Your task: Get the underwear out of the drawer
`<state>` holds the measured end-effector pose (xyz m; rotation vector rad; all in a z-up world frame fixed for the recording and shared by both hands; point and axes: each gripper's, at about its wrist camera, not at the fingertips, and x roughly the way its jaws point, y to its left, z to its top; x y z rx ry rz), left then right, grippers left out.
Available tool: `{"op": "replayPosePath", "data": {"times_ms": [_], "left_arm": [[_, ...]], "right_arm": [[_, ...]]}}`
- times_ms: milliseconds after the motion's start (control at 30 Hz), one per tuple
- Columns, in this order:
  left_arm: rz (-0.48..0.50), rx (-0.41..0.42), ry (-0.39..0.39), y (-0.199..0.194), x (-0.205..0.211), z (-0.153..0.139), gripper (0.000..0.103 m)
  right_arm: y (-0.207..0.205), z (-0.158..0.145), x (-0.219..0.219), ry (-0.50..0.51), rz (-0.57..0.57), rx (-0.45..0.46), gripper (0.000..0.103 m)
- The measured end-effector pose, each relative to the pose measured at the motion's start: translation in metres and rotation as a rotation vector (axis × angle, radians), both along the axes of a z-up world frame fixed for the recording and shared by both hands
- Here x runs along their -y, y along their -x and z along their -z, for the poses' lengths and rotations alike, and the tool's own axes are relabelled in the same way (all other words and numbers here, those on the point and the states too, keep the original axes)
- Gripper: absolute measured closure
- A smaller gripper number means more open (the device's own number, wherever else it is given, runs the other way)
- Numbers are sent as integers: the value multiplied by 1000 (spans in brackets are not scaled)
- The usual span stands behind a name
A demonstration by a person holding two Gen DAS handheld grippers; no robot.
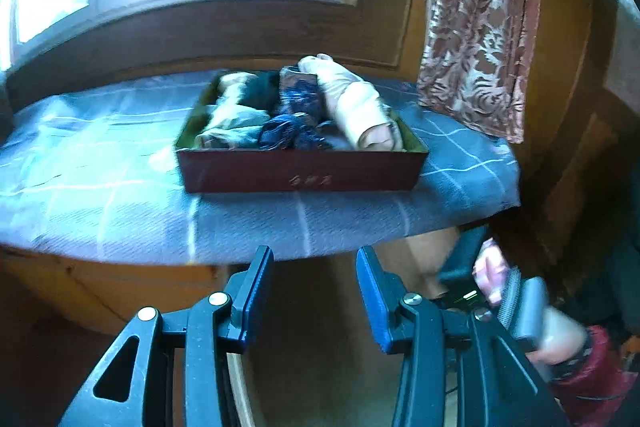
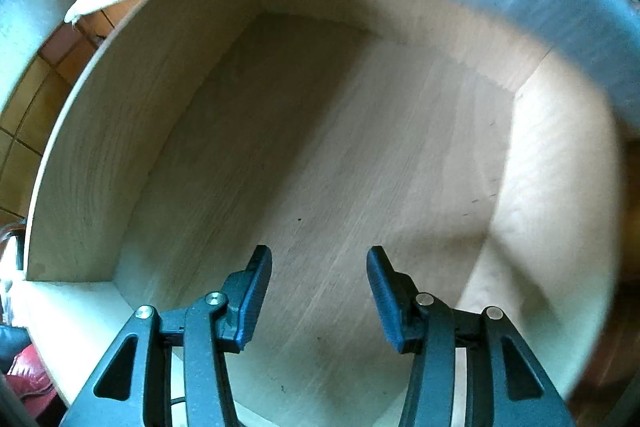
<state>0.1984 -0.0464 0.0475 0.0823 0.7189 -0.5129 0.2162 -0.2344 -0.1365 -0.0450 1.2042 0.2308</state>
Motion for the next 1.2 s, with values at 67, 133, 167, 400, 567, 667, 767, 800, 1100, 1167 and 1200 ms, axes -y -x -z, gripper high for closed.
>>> {"op": "replayPosePath", "data": {"times_ms": [67, 133, 167, 400, 567, 667, 767, 800, 1100, 1167, 1200], "left_arm": [[-33, 24, 9, 15, -5, 1, 60], [-64, 36, 26, 28, -10, 1, 60], [-72, 37, 35, 34, -14, 0, 60], [-197, 129, 78, 83, -34, -8, 57], [-259, 262, -2, 116, -37, -9, 55], [-283, 334, -64, 132, -35, -6, 55], [-316, 283, -99, 138, -35, -1, 55], [-314, 246, -101, 139, -36, 2, 55], [-323, 210, -73, 167, -42, 16, 55], [-311, 216, -74, 174, -40, 19, 55], [-308, 219, -84, 177, -38, 20, 55]], "right_arm": [[13, -21, 1, -17, 3, 43, 44], [30, -44, 2, -11, 7, 100, 30], [38, -53, 2, -2, 11, 127, 27], [114, -115, -1, -11, 92, 346, 0], [161, -131, -16, -67, 146, 465, 0], [188, -139, -32, -59, 167, 561, 0], [203, -144, -48, -8, 194, 625, 0], [207, -144, -54, 11, 201, 637, 0], [217, -131, -65, 28, 331, 619, 0], [218, -131, -67, 50, 342, 613, 0], [218, -131, -68, 56, 347, 612, 0]]}}
